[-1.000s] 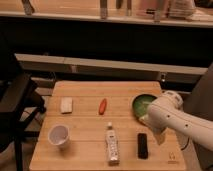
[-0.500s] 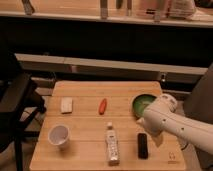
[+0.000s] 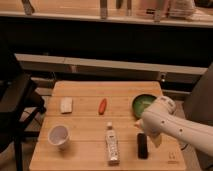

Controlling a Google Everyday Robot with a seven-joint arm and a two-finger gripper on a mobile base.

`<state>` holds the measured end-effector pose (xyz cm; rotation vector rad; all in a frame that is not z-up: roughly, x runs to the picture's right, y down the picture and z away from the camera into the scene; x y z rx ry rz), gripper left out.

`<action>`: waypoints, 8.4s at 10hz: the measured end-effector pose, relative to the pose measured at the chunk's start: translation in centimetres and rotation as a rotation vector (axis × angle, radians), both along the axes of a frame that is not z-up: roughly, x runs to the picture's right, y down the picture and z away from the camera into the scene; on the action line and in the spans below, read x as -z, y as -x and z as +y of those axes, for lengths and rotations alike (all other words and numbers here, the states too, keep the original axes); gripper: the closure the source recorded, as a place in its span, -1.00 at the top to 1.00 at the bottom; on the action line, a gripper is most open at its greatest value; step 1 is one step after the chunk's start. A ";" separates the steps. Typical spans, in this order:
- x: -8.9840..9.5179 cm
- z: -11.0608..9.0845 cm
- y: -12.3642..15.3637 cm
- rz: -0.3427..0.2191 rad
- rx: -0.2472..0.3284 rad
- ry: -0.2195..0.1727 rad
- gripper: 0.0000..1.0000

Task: Place the eraser on the white sponge

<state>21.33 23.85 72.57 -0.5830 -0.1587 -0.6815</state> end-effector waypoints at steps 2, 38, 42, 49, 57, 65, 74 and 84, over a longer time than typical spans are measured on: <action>-0.2 0.5 0.2 -0.025 0.026 0.003 0.60; -5.4 8.4 0.9 -0.150 0.087 0.077 0.60; -5.4 8.4 0.9 -0.151 0.087 0.077 0.60; -5.4 8.8 0.8 -0.155 0.088 0.083 0.60; -5.0 8.9 0.8 -0.158 0.087 0.087 0.60; -4.8 9.1 0.7 -0.161 0.088 0.092 0.60; -4.6 9.5 0.6 -0.168 0.085 0.100 0.60; -4.5 9.9 0.6 -0.173 0.086 0.106 0.60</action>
